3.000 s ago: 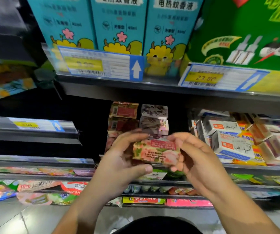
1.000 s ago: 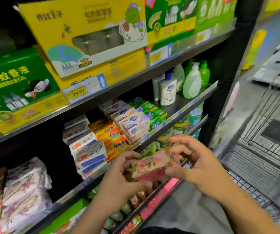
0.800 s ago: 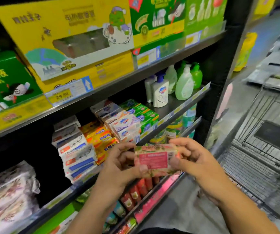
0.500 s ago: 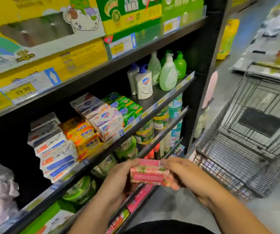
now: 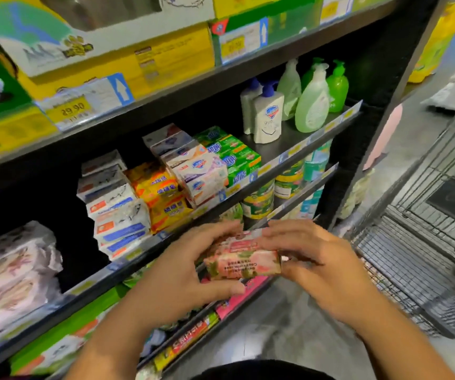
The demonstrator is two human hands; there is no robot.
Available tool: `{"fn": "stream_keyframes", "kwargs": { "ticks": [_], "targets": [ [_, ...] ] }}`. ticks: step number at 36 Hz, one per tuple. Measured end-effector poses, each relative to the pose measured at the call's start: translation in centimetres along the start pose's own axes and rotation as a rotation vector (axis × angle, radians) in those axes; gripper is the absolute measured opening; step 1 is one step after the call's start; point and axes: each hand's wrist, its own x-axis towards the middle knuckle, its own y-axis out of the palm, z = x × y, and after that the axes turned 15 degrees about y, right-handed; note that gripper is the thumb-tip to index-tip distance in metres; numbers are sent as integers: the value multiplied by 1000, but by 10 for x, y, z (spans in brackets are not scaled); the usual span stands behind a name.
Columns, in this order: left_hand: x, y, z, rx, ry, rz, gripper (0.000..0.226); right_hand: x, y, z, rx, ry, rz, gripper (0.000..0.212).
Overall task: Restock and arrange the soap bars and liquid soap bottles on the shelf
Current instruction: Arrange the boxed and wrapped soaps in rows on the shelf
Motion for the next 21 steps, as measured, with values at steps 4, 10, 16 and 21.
{"fn": "stream_keyframes", "kwargs": {
  "ticks": [4,10,16,21],
  "targets": [
    [-22,-8,13,186,-38,50,73,16,36,0,12,-140,97,52],
    [-83,-31,40,303,-103,-88,76,41,93,17,-42,-148,333,58],
    [-154,-63,61,415,-248,-362,75,66,148,54,-132,11,619,73],
    [-212,-90,68,553,-432,-451,76,78,206,94,-228,19,715,68]
  ]
}}
